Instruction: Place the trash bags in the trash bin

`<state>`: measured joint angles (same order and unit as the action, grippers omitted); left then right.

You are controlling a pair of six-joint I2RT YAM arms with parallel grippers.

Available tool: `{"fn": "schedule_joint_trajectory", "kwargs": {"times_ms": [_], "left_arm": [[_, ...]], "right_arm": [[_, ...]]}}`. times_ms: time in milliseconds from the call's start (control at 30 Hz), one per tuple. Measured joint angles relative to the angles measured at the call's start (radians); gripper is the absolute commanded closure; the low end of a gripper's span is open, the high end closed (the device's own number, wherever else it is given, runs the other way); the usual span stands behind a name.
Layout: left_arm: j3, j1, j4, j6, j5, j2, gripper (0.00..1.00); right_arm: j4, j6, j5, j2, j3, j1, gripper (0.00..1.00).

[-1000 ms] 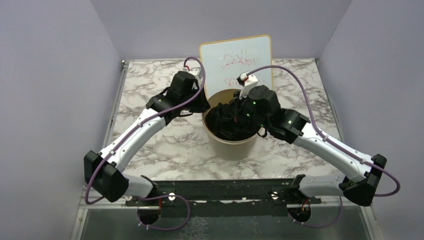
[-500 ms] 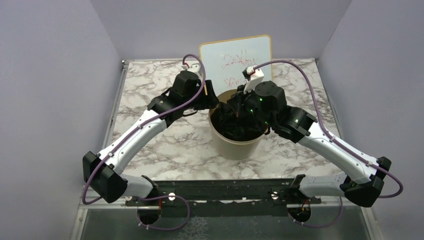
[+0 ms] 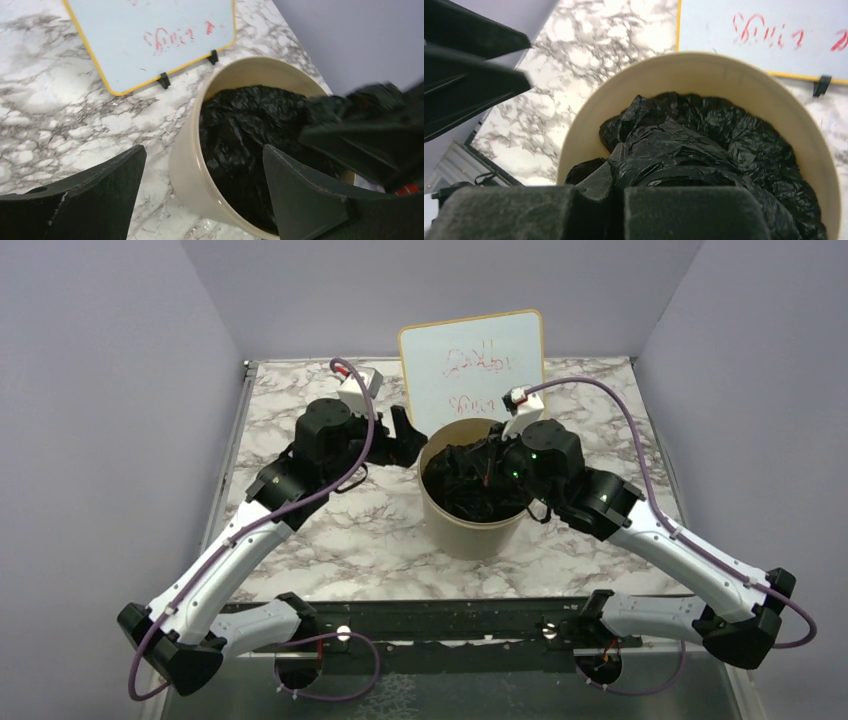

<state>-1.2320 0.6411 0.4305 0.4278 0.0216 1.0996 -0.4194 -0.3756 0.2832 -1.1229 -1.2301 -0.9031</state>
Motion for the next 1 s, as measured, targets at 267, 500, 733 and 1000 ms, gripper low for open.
{"fn": "schedule_joint_trajectory", "kwargs": {"times_ms": [267,500,733,1000], "left_arm": [[0.071,0.001,-0.041,-0.221,-0.333,-0.051,0.03],[0.081,0.001,-0.078,-0.278,-0.5,-0.025,0.02],[0.044,0.001,-0.098,-0.33,-0.669,0.071,0.06],[-0.025,0.014,-0.091,-0.365,-0.706,0.192,0.29]], "right_arm": [[0.01,-0.055,0.0,0.001,0.043,0.001,0.99],[-0.009,-0.085,0.008,-0.04,0.002,0.002,0.97],[-0.012,-0.096,0.011,-0.023,0.0,0.002,0.96],[-0.013,-0.095,0.017,-0.001,-0.003,0.002,0.96]]}}
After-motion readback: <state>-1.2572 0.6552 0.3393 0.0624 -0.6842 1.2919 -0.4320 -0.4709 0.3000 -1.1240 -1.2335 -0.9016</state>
